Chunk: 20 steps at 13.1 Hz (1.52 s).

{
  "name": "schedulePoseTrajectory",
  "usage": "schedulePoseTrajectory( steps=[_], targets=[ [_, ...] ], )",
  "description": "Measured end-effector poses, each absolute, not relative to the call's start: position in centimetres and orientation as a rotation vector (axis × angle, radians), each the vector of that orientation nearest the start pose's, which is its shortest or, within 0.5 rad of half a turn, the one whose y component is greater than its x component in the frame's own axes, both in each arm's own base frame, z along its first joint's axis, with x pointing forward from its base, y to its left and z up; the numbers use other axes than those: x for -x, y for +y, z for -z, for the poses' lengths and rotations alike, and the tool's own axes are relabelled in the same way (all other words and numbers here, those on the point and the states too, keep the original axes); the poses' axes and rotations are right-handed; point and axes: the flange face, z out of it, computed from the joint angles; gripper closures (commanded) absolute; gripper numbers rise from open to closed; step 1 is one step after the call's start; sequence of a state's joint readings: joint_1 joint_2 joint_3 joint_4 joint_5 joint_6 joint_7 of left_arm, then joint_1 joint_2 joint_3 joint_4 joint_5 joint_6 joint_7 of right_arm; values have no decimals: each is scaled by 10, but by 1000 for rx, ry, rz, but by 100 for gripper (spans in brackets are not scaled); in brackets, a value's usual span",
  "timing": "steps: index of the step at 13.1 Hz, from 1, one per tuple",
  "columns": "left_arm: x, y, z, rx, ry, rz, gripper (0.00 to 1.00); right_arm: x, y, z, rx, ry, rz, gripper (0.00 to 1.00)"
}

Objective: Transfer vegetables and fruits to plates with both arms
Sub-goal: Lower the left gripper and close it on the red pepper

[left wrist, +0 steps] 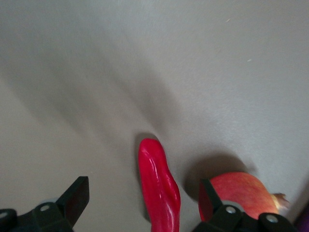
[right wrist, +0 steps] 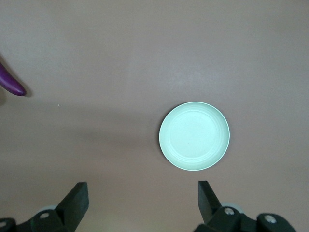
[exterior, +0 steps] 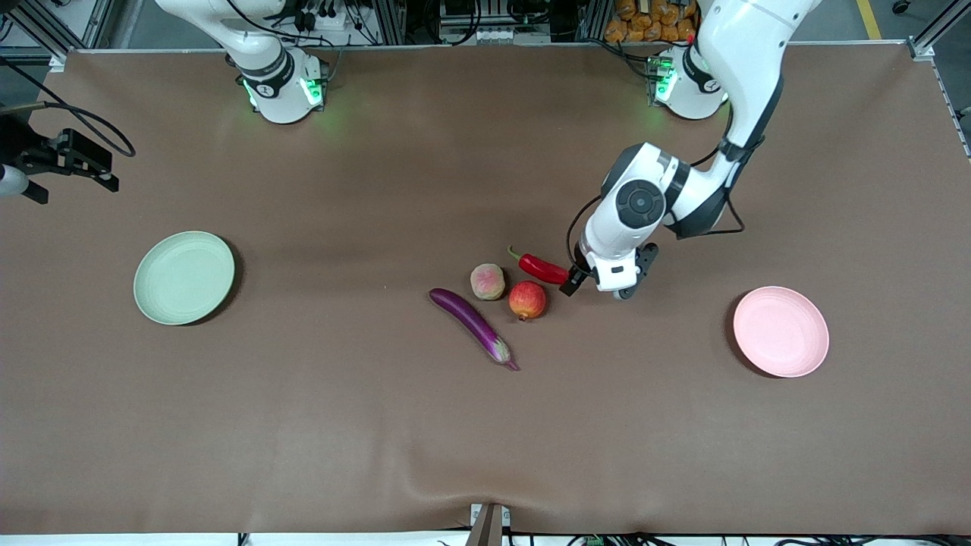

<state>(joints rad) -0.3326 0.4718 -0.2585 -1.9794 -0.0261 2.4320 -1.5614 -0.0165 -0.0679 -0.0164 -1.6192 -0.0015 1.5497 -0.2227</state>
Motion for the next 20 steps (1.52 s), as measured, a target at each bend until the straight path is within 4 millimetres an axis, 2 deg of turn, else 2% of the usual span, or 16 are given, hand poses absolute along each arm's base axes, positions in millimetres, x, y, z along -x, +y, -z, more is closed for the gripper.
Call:
schedulePoseTrajectory(
  steps=[4, 11, 17, 18, 19, 20],
  targets=[
    [-502, -351, -210, 2721, -1637, -177, 0, -531, -18, -637, 3128, -298, -3, 0],
    [-502, -353, -198, 2659, -1757, -169, 0, -531, -18, -637, 3128, -298, -3, 0],
    [-500, -357, -181, 2649, -1754, -166, 0, -531, -18, -637, 3128, -298, -4, 0],
    [-500, -357, -179, 2649, -1749, -158, 59, -531, -18, -637, 3128, -298, -4, 0],
    [-501, -357, -178, 2638, -1762, -157, 89, -531, -18, -637, 3128, -298, -4, 0],
    [-501, -357, -177, 2628, -1776, -157, 97, -531, -18, -637, 3128, -298, -4, 0]
  ],
)
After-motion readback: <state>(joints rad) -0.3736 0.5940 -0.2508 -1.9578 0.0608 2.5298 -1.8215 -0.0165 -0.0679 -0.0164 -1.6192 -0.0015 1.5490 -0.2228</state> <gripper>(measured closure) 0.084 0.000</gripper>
